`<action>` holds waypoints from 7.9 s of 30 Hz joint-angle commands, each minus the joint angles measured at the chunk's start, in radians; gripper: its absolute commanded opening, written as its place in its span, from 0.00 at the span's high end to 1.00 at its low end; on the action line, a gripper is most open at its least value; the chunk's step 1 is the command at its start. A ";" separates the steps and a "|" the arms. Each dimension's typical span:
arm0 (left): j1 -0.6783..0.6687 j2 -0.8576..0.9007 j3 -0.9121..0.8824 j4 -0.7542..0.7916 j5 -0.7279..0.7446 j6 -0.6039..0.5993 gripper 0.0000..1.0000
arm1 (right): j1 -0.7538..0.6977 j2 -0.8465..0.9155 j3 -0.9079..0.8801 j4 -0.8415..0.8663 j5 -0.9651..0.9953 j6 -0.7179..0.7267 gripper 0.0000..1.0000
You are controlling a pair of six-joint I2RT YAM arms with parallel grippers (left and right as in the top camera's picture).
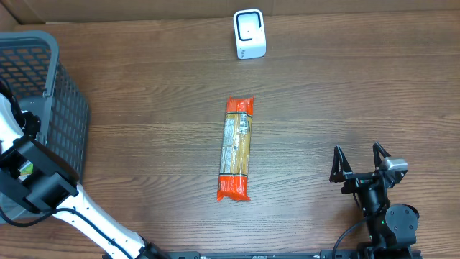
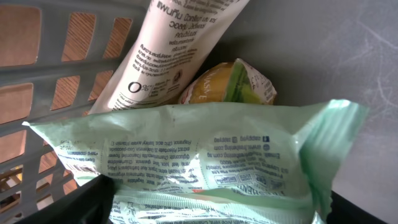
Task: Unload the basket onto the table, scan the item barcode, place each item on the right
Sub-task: 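Return the left gripper to the basket and grasp the mint-green snack pack, then carry the mint-green pack out and set it beside the spaghetti, then reach into the basket and grasp the yellow-green drink pouch with left gripper, then carry the yellow-green pouch out and lower it beside the mint pack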
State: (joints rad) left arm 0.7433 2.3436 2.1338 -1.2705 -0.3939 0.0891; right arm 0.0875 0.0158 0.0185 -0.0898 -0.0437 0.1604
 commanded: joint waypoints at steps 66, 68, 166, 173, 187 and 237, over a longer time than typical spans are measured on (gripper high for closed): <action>-1.100 -0.372 -0.429 -0.024 0.366 -0.517 0.96 | 0.006 -0.007 -0.009 0.007 0.009 -0.002 0.00; -1.112 -0.357 -0.478 0.019 0.443 -0.516 0.96 | 0.006 -0.007 -0.009 0.007 0.009 -0.002 0.00; 0.085 -0.331 -0.723 0.526 0.180 0.132 0.69 | 0.006 -0.007 -0.009 0.006 0.009 -0.001 0.00; 0.052 -0.385 -0.720 0.509 0.181 0.131 0.96 | 0.006 -0.007 -0.009 0.006 0.009 -0.001 0.00; -0.103 -0.829 -0.611 0.504 0.173 -0.026 0.96 | 0.006 -0.007 -0.009 0.006 0.009 -0.002 0.00; -0.882 -0.528 -0.758 0.106 0.412 -0.412 0.94 | 0.006 -0.007 -0.009 0.006 0.009 -0.002 0.00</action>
State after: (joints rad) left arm -0.1211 1.7836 1.3796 -1.1603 0.0330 -0.2981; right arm 0.0875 0.0158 0.0185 -0.0898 -0.0444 0.1604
